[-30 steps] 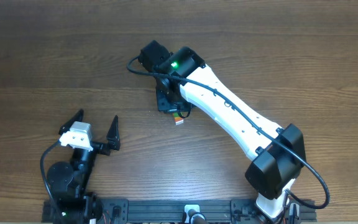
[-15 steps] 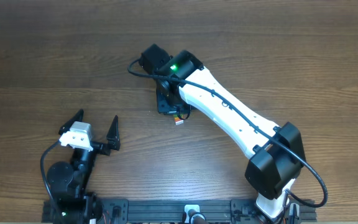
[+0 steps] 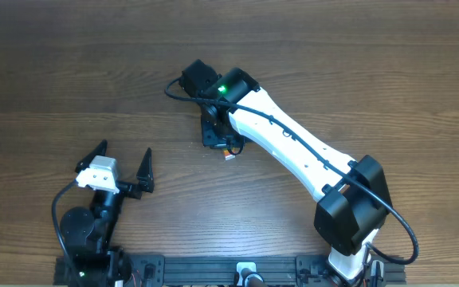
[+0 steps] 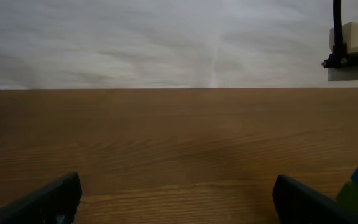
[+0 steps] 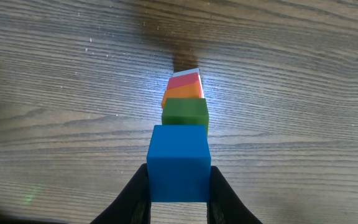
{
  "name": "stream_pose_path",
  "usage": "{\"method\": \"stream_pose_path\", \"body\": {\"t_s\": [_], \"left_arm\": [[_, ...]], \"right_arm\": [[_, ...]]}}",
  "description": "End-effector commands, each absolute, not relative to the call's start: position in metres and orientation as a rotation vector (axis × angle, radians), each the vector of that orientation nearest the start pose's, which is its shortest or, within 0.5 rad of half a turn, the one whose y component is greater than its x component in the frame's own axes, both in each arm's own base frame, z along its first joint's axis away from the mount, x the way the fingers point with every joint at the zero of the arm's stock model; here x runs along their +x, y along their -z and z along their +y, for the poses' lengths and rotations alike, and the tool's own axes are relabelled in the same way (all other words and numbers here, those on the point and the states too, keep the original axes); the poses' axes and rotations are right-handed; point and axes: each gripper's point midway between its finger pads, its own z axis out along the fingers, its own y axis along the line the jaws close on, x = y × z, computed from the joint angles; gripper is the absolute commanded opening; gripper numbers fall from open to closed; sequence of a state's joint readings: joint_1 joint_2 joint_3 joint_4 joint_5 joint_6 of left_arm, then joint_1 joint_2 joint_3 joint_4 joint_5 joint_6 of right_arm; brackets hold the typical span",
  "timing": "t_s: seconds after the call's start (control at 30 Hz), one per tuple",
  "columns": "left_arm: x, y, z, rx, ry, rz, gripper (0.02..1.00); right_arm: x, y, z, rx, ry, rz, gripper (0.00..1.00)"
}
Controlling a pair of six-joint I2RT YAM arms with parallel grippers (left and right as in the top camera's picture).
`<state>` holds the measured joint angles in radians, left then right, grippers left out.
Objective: Stack Cubes
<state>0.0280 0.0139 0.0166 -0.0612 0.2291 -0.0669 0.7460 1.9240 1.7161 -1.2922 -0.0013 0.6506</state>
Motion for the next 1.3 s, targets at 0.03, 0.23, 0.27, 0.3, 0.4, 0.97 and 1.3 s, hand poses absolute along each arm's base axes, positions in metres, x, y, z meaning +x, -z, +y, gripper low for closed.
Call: {"method": "stream_pose_path", "body": {"t_s": [0.03,0.23,0.27,0.3,0.4,0.97,1.3], "left_arm": [[0.2427,-0.1619,-0.0344,0.123,0.21,1.623,1.0],[0.2427,-0.1619,-0.0344,0.123,0.21,1.623,0.998],[0.2427,-0.1619,-0.0344,0.123,0.21,1.623,1.0],[0.2427,-0.1619,-0.0344,0.123,0.21,1.623,0.998],[0.2427,-0.1619,-0.0344,0.123,0.21,1.623,1.0],[0.2427,-0.1619,-0.0344,0.123,0.21,1.623,1.0],[0.2427,-0.1619,-0.0344,0.123,0.21,1.623,1.0]], "right_arm": [[0.2796,-0.1276,0.2569,-0.127,-0.088,3.079,0.012],[0.2807,-0.1268,0.2579,-0.127,-0.094,3.075,0.012],[0.281,-0.1267,0.2581,-0.127,-0.096,3.073,0.012],[0.2814,-0.1268,0.2586,-0.127,-0.098,3.071,0.012],[0.2821,-0.1269,0.2591,-0.127,-0.101,3.069,0.012],[0.2824,-0.1237,0.2549,-0.123,-0.072,3.068,0.009],[0.2819,-0.1228,0.2543,-0.123,-0.069,3.07,0.012]]}}
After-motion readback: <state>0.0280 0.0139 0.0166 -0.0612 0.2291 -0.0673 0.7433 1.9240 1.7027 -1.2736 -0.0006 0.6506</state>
